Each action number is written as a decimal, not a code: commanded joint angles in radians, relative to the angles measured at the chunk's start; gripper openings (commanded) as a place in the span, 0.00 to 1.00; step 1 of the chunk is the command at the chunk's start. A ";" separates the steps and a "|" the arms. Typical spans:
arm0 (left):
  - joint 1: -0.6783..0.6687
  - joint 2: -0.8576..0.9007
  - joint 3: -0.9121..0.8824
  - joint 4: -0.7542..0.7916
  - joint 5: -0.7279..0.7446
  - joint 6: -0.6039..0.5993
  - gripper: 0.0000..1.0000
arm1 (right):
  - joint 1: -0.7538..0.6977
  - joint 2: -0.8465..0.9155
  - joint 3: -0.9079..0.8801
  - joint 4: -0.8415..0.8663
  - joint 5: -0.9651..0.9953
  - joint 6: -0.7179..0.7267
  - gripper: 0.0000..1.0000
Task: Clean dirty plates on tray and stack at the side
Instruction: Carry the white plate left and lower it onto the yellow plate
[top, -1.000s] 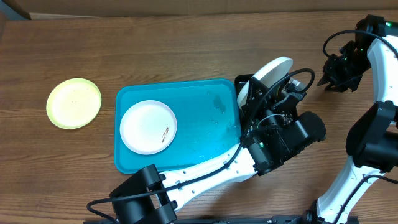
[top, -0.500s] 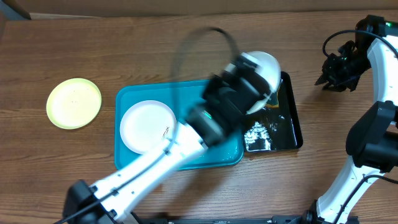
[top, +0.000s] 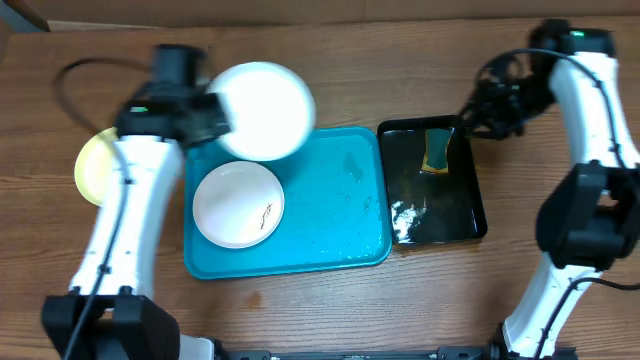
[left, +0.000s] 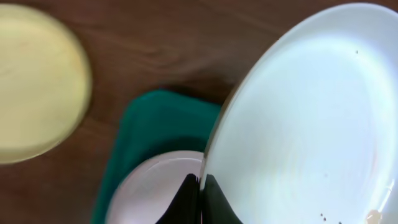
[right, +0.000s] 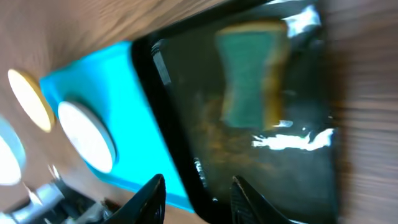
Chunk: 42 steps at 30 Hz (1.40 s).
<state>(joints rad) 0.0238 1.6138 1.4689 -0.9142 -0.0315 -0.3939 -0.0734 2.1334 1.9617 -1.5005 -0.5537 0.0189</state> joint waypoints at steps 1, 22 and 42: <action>0.158 -0.032 0.020 -0.034 0.018 -0.033 0.04 | 0.097 -0.024 0.021 0.016 -0.032 -0.023 0.36; 0.534 -0.030 -0.289 0.259 -0.137 -0.040 0.04 | 0.613 -0.024 0.021 0.188 0.204 0.068 0.40; 0.548 0.086 -0.322 0.401 -0.159 -0.060 0.04 | 0.648 -0.024 -0.027 0.174 0.331 0.071 0.41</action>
<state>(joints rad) 0.5591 1.6829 1.1522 -0.5304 -0.1722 -0.4221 0.5758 2.1334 1.9495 -1.3212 -0.2729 0.0849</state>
